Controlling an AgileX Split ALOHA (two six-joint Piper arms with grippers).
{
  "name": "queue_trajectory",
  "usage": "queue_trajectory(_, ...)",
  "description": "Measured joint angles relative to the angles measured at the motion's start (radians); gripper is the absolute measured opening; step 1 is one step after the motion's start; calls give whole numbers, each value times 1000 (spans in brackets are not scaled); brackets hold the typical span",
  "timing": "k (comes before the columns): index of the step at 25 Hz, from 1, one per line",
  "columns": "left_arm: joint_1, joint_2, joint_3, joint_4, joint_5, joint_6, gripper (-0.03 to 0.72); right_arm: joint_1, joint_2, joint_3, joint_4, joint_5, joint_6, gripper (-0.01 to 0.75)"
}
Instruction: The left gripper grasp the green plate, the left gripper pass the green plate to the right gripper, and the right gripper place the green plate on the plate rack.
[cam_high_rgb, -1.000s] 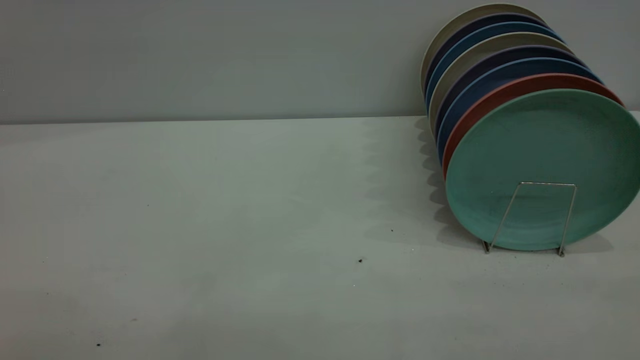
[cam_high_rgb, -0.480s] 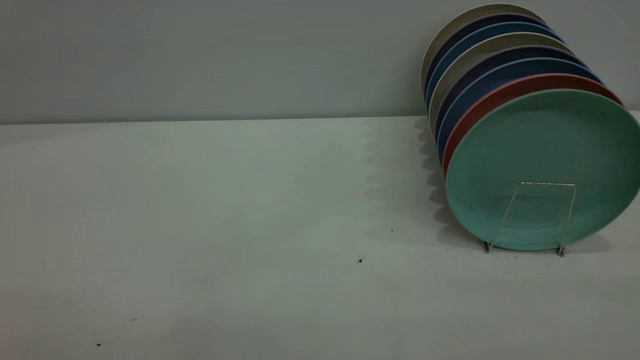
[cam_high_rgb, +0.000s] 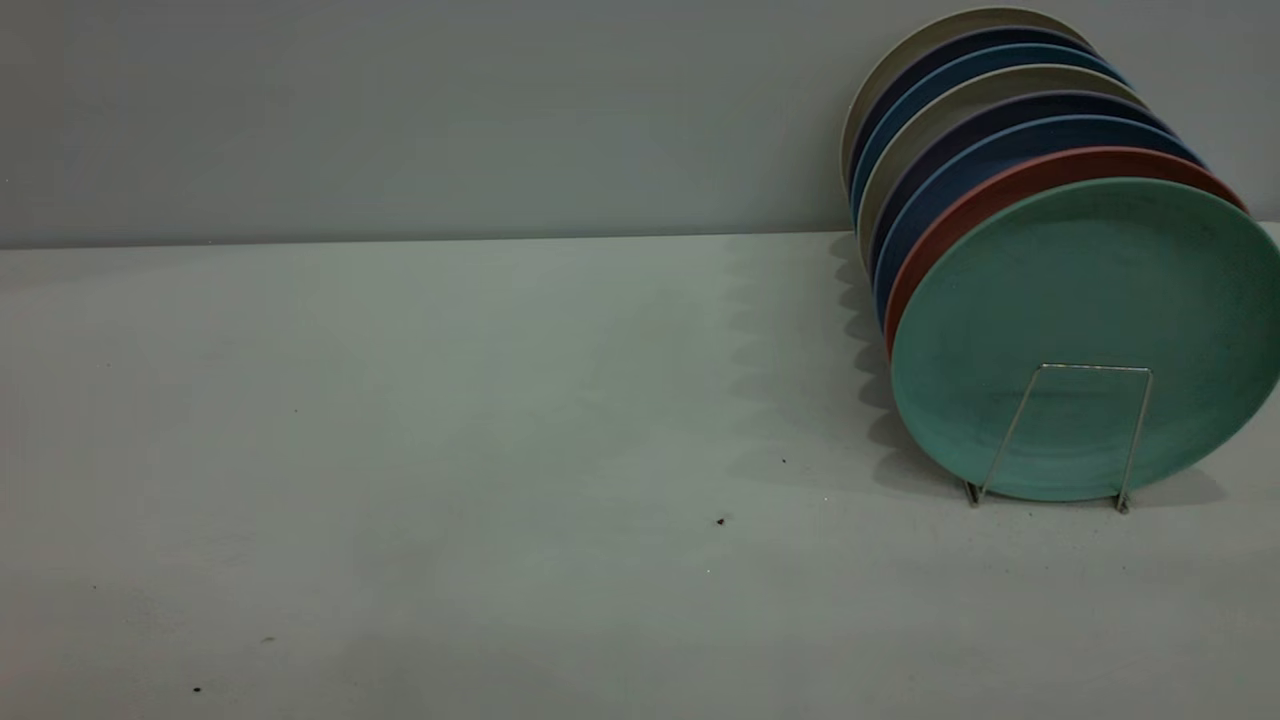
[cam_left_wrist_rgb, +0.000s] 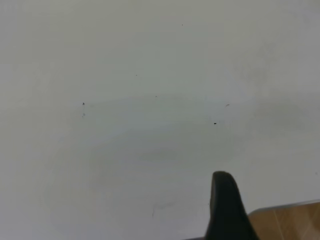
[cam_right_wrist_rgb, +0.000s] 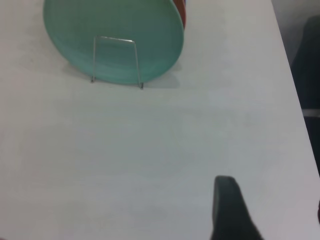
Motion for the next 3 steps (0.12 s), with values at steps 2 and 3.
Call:
queue_trajectory(2,0,0,0,0,0,0,487,0,0,0,0,0,0,430)
queue_trajectory(3,0,0,0,0,0,0,487,0,0,0,0,0,1,430)
